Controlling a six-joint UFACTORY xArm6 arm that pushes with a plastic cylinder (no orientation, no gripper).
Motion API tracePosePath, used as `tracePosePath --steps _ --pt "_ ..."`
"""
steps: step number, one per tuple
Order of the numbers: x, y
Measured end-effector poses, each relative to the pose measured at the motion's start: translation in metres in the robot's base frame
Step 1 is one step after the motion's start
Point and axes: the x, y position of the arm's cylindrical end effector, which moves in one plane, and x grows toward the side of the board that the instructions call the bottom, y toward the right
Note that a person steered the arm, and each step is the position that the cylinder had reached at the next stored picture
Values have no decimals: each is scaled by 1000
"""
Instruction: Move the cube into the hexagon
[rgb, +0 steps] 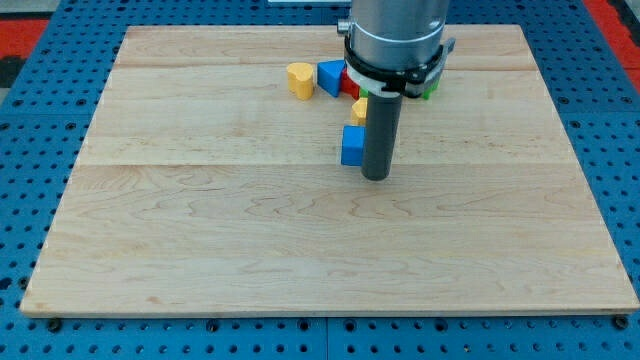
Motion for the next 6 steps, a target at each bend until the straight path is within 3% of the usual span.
tracePosePath --steps 1,3,4,5,6 --pt "20 -17" --pt "-29 -26" --pt "-31 -26" --pt "14 -26" --pt "25 -26"
